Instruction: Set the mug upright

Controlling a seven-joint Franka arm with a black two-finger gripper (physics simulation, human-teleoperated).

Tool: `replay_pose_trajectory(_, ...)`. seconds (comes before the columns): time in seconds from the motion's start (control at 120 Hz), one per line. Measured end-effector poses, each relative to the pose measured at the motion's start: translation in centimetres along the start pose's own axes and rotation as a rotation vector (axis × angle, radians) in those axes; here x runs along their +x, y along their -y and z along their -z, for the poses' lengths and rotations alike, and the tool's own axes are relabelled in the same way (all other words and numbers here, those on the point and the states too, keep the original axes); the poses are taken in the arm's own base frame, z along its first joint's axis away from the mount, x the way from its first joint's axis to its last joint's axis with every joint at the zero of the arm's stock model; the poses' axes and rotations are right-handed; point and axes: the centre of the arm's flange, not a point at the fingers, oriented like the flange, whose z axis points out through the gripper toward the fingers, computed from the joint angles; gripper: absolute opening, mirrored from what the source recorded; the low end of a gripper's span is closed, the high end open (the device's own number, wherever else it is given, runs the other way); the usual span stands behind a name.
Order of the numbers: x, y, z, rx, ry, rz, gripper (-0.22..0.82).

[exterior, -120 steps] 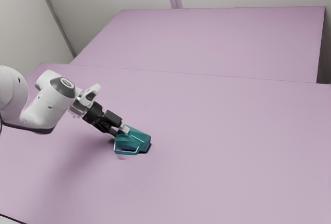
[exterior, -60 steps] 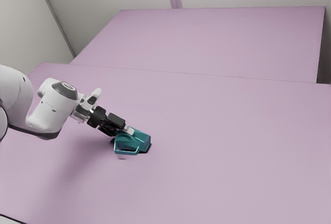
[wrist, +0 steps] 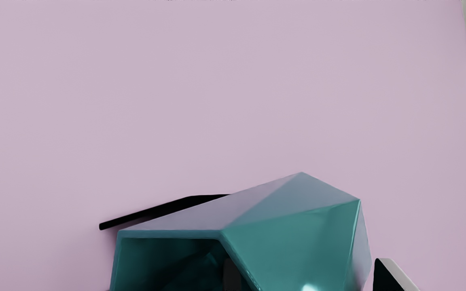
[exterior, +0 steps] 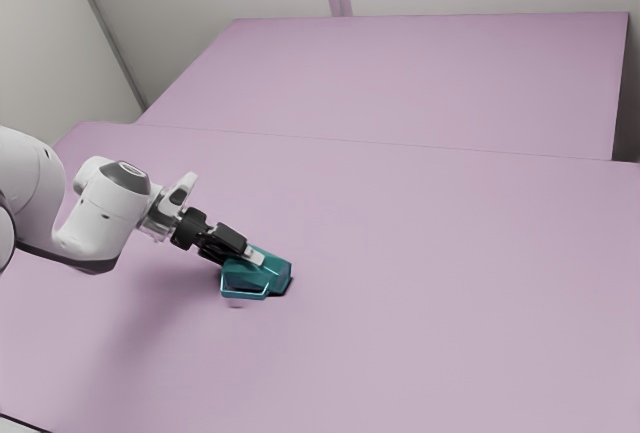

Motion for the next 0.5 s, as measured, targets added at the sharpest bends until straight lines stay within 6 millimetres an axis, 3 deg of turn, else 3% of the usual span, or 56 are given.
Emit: replay_pose_trajectory(0.5, 0.33, -0.71, -0.01, -0.034, -0.03, -0.007, -0.06)
